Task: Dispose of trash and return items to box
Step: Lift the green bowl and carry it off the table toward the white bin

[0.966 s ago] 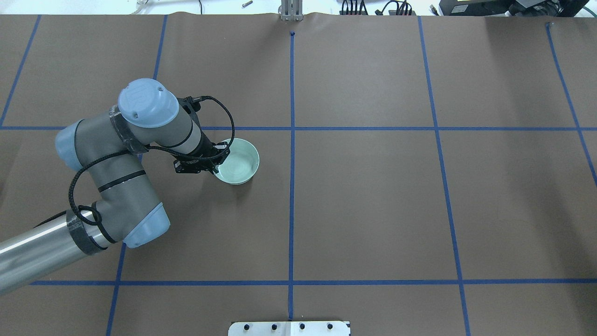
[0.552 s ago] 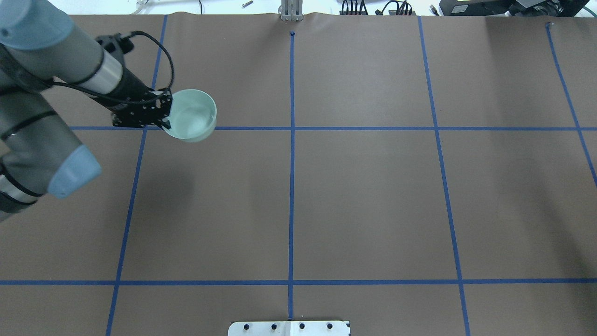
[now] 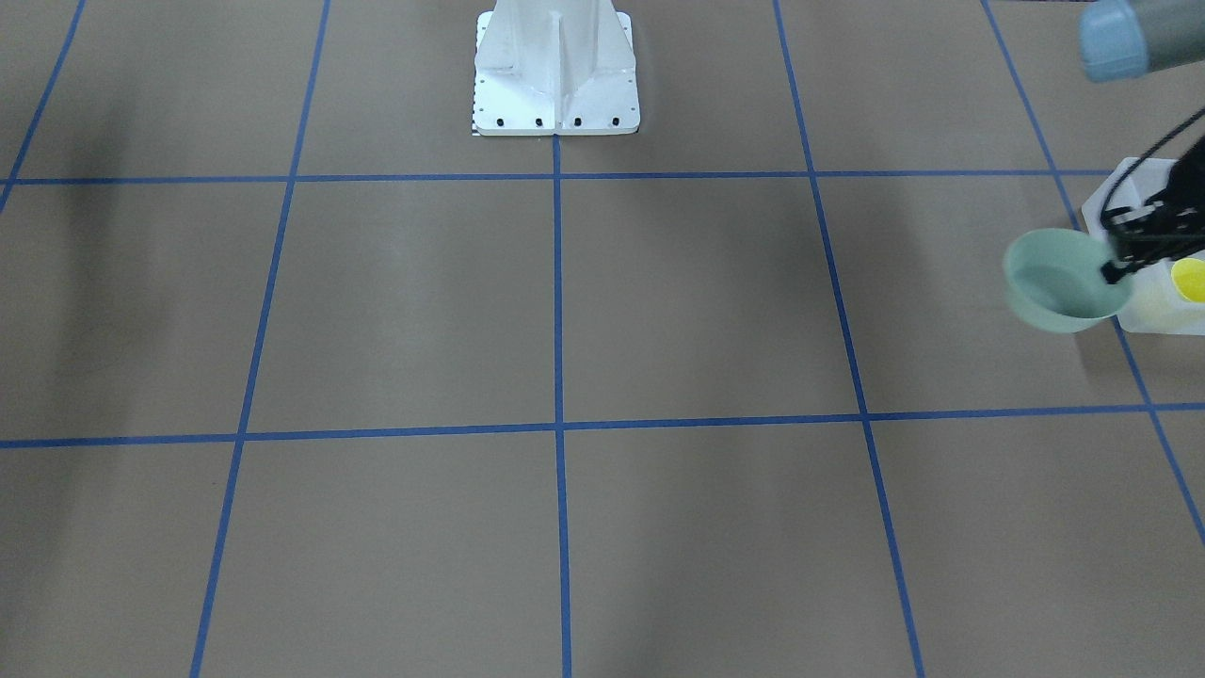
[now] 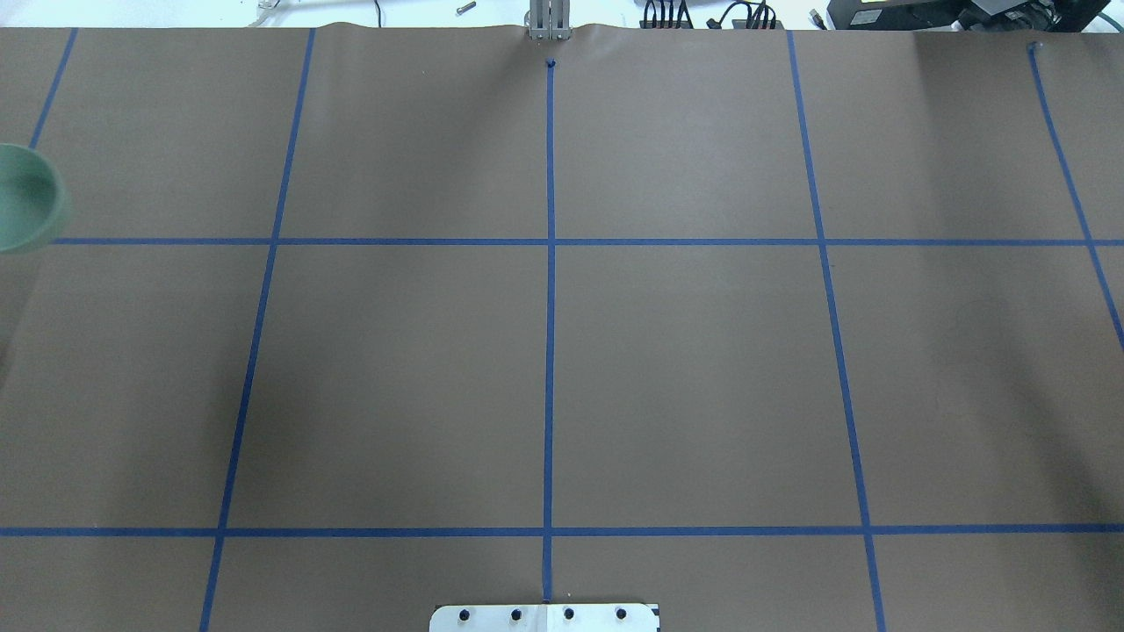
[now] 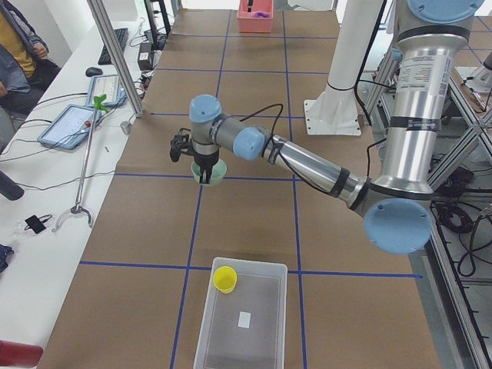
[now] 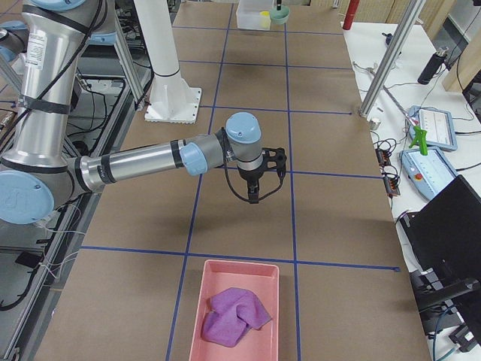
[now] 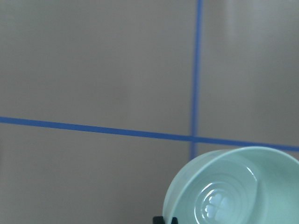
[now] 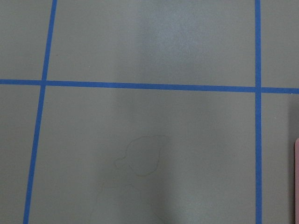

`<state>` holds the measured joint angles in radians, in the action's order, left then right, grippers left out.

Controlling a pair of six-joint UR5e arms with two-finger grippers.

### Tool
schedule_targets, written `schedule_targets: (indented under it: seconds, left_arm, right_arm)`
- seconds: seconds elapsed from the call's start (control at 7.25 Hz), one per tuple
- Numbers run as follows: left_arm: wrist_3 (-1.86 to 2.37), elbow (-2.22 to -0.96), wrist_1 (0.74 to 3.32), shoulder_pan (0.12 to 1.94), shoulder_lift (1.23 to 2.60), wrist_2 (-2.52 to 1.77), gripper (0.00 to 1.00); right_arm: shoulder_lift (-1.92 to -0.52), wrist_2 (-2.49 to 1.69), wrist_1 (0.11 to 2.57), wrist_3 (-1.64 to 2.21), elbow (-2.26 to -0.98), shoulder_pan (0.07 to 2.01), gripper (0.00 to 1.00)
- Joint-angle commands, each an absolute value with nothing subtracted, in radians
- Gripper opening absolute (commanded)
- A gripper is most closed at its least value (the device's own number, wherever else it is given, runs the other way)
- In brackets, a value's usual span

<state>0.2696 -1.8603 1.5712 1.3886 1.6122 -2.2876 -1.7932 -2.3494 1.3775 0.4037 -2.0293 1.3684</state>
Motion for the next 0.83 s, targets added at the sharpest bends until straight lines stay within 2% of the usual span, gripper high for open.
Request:
schedule_targets:
  seconds: [0.0,0.14,0.41,0.69]
  left_arm:
    - [-0.280,-1.601,1.574,1.665,1.552,-2.307,0.00]
    - [-0.451,-1.445,1.622,1.743,1.563,-2.328,0.00]
    - [-0.476,-1.238,1.872,1.772,1.528,-2.333,0.00]
    - [-0.391,-1.146,1.998,1.769,1.523,-2.333,0.00]
  right_arm:
    - [-1.793,-2.349,1.378,0.405,-2.029,1.368,1.00]
    - [-1.793,-2.350,1.378,0.405,-2.029,1.368,1.00]
    - [-1.795,-2.350,1.378,0.405,-2.029,1.368,1.00]
    - [-1.796,-2.350,1.378,0.405,-2.029,1.368,1.00]
